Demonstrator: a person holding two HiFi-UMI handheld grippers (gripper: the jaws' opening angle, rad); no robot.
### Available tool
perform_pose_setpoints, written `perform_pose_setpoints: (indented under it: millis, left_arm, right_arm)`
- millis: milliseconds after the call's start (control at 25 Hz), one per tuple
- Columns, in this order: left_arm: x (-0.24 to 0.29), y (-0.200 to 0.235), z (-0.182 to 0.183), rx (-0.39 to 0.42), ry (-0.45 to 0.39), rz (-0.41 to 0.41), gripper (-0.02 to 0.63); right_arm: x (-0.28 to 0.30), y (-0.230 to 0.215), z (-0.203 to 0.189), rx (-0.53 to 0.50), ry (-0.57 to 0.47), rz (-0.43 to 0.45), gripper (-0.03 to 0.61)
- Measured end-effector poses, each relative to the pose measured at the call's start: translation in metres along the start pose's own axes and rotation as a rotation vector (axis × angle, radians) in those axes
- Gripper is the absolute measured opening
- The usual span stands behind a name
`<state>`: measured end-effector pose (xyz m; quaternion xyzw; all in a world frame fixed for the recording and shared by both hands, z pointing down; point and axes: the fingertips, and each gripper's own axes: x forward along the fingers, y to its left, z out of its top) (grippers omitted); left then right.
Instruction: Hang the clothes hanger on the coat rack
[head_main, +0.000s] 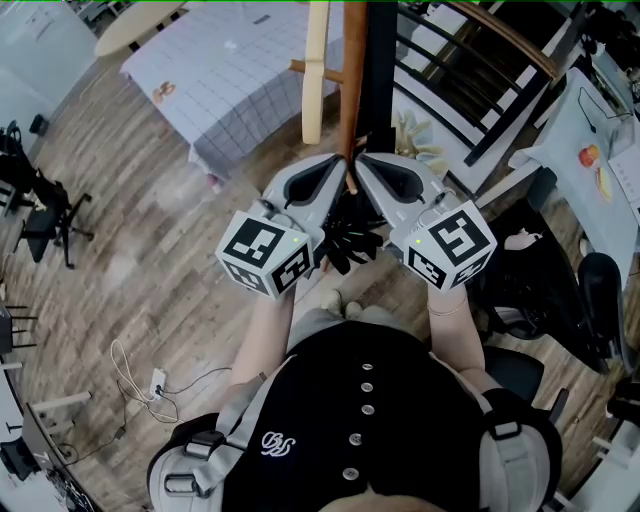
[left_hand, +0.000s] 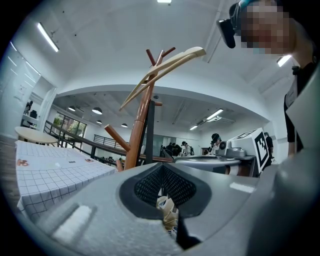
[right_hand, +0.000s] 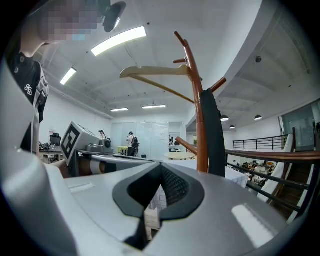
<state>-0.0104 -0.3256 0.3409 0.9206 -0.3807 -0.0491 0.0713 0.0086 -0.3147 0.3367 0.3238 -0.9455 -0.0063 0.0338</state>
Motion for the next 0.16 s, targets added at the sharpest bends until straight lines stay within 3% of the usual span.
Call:
perform_pose_setpoints:
  millis: [160]
  left_arm:
    - [0.0005, -0.001, -0.0003, 0.002, 0.003, -0.005, -0.002]
  right_arm:
    - [0.0012, -0.0005, 0.0003, 0.001, 0.001, -0.005, -0.002]
